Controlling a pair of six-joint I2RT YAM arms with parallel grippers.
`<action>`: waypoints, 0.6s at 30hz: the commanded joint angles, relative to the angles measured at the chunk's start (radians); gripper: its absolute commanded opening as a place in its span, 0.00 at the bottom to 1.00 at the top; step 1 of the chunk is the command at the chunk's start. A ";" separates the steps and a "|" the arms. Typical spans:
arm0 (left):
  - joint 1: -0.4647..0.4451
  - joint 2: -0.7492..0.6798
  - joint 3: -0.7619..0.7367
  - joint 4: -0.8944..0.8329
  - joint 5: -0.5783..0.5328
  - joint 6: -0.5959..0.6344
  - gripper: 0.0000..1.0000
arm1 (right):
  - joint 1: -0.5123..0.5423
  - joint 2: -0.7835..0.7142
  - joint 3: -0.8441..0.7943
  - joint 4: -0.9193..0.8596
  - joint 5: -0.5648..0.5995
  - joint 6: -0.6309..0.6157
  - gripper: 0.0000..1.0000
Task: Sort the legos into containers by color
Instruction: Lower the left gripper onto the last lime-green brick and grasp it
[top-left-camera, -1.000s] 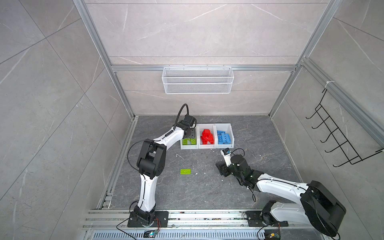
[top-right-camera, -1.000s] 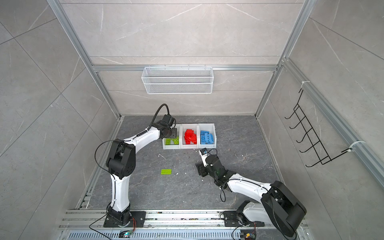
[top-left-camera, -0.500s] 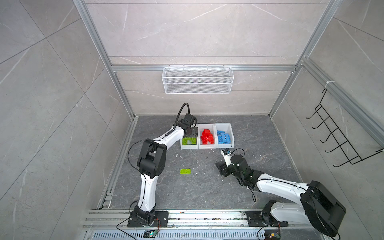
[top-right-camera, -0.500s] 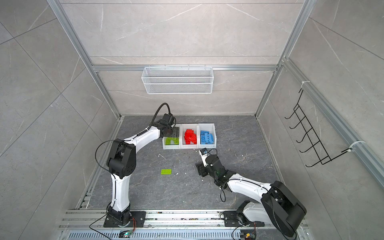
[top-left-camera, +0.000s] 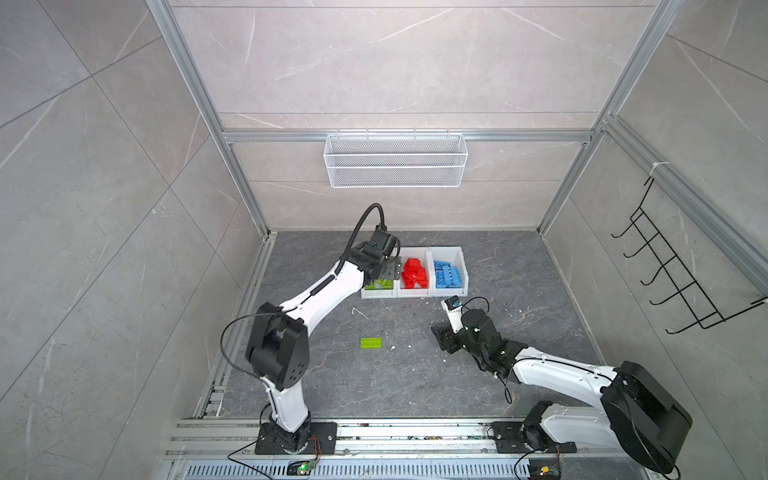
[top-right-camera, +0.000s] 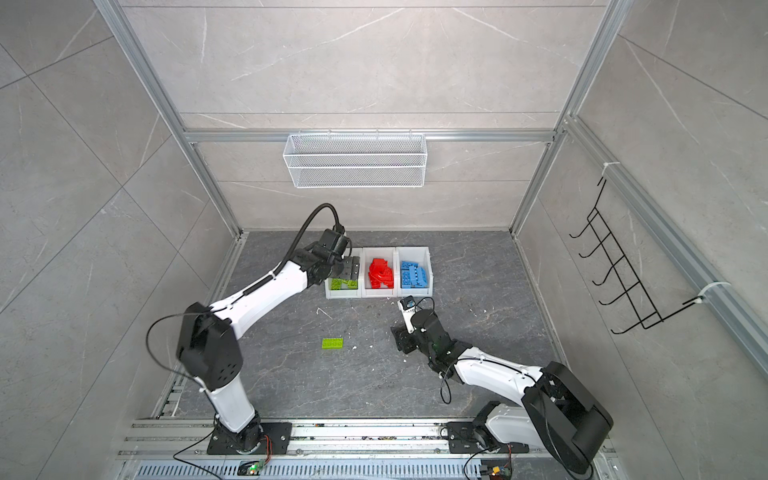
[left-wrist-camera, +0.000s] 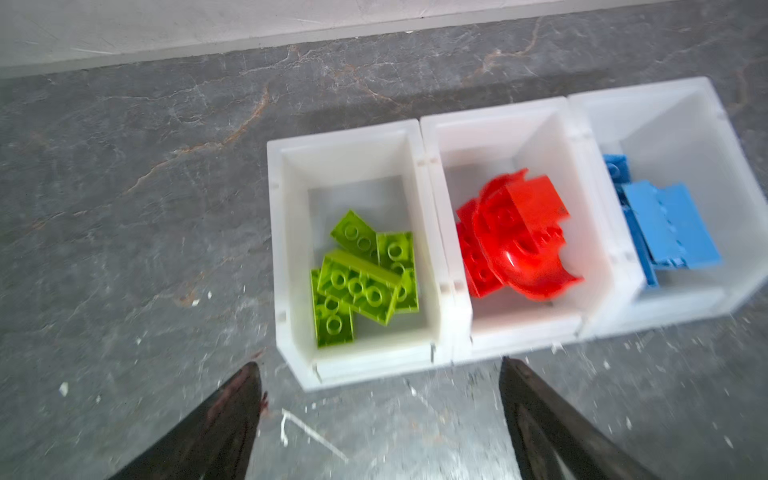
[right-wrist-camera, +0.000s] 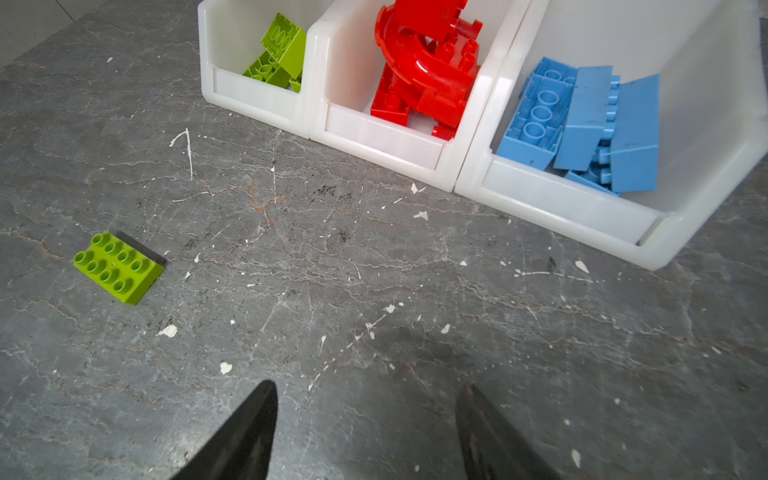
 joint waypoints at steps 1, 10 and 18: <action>-0.045 -0.085 -0.157 -0.104 -0.078 -0.129 0.92 | 0.005 0.003 0.009 -0.011 -0.006 -0.013 0.70; -0.201 -0.134 -0.443 -0.043 -0.086 -0.414 0.92 | 0.006 0.015 0.013 -0.005 -0.010 -0.013 0.70; -0.203 -0.139 -0.522 0.032 -0.053 -0.452 0.92 | 0.006 0.001 0.008 -0.008 -0.001 -0.015 0.70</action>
